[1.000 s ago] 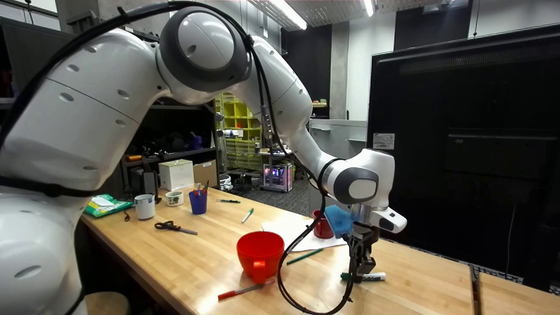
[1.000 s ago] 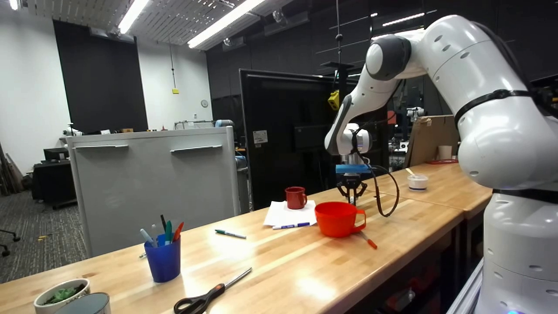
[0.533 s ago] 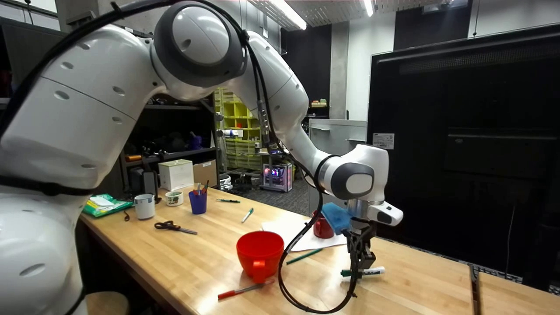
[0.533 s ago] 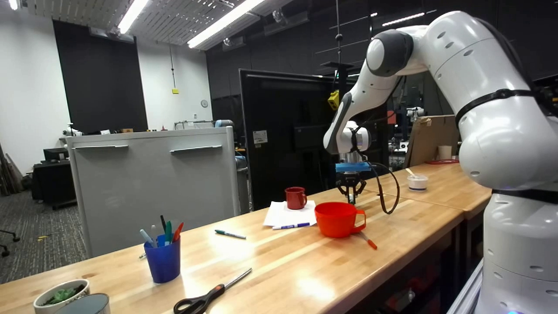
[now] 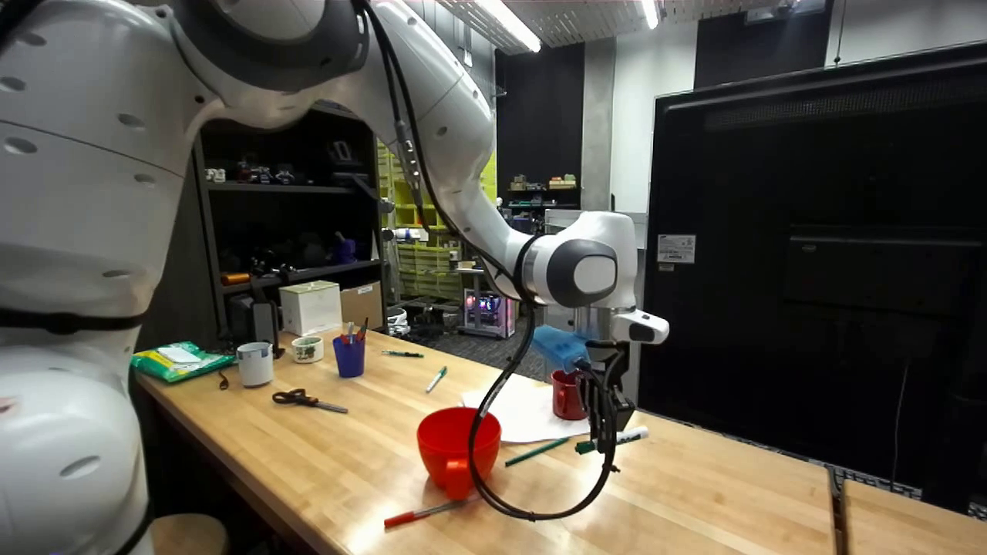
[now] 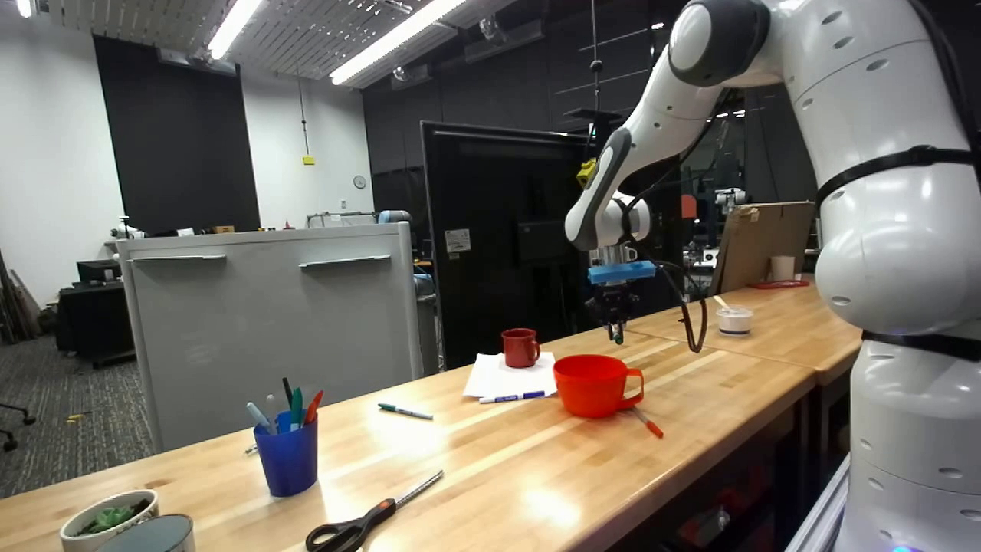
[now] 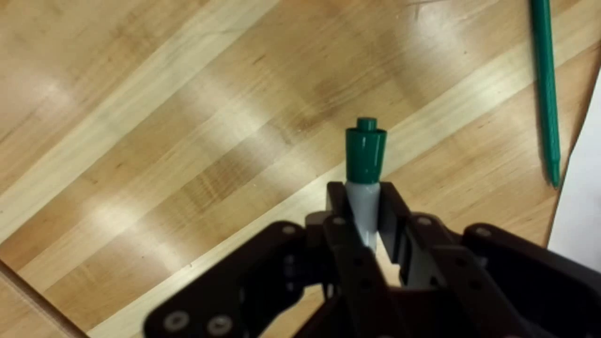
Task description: Move the marker to the blue cup
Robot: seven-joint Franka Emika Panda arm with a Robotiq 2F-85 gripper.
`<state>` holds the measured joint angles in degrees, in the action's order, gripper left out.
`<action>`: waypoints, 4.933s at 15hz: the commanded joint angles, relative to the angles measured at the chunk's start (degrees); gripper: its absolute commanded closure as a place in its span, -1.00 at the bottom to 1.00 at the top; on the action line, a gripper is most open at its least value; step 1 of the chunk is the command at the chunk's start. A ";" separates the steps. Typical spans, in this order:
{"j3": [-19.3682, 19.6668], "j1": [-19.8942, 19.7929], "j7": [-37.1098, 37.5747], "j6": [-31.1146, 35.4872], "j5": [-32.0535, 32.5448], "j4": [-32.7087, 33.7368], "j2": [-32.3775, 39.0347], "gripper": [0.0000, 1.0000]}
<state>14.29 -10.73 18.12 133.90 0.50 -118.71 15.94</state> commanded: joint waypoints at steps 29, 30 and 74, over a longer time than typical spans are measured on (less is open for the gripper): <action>-7.10 4.88 -8.71 -2.95 12.21 -8.61 -16.77 0.90; -7.87 5.52 -8.94 -2.86 13.05 -8.82 -17.38 0.90; -21.34 20.23 -53.74 -7.21 15.67 -11.49 -22.45 0.90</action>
<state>-5.79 8.16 -31.98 129.73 14.70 -132.85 -7.65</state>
